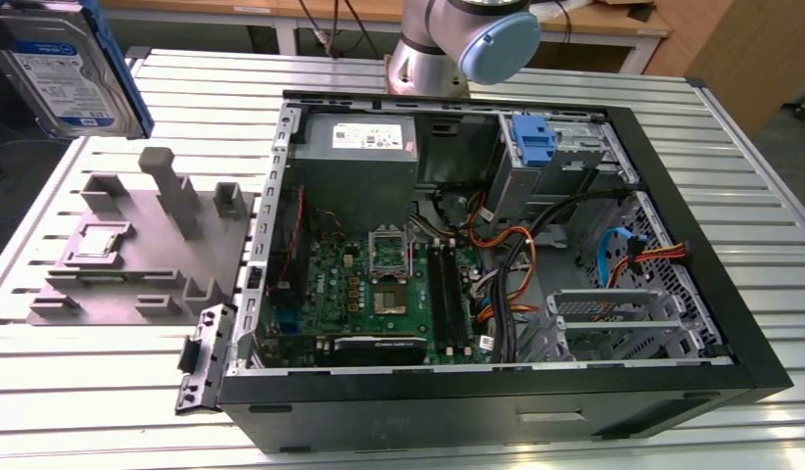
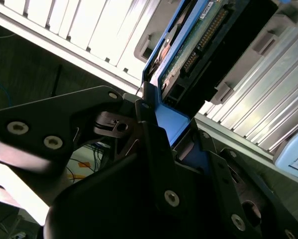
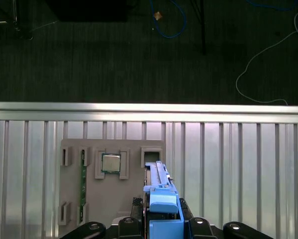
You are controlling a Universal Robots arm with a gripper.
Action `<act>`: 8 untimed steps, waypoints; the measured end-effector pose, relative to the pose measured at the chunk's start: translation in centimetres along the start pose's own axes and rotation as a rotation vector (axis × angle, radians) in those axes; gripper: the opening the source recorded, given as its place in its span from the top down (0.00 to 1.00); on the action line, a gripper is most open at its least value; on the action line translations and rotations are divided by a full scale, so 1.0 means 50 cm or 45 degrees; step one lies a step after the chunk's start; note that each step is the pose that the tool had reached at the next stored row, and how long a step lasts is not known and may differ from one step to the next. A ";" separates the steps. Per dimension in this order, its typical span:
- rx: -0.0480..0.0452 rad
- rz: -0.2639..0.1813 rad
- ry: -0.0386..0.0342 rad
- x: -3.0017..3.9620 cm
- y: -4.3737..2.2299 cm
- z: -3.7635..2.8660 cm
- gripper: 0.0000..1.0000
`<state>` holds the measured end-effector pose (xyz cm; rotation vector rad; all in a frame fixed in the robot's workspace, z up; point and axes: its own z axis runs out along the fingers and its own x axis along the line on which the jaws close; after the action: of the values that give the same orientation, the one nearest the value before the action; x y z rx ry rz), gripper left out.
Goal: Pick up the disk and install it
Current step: 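Pick up the disk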
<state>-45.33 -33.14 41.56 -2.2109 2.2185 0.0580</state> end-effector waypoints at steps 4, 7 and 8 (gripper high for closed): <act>0.000 0.000 0.0000 0.000 0.000 -0.002 0.63; 0.000 0.000 0.0000 0.000 0.000 -0.004 0.63; 0.000 0.000 0.0000 0.000 0.000 -0.004 0.63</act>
<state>-45.33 -33.14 41.78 -2.2110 2.2185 0.0580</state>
